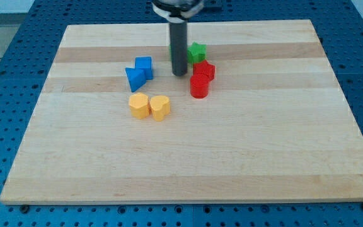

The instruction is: Separate the red star from the red circle

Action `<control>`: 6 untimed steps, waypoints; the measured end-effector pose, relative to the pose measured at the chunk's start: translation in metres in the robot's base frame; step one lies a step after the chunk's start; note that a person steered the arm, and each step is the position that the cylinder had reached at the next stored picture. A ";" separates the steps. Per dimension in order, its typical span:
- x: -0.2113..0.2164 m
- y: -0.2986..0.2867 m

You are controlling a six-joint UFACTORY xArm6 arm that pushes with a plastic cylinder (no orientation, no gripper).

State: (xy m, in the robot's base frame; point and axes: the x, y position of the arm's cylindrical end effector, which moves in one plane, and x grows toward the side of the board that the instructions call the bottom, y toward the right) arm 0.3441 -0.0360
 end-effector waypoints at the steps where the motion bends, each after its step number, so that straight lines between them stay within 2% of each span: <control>1: 0.009 -0.041; 2: 0.028 -0.044; 3: 0.020 0.003; 6: 0.036 0.171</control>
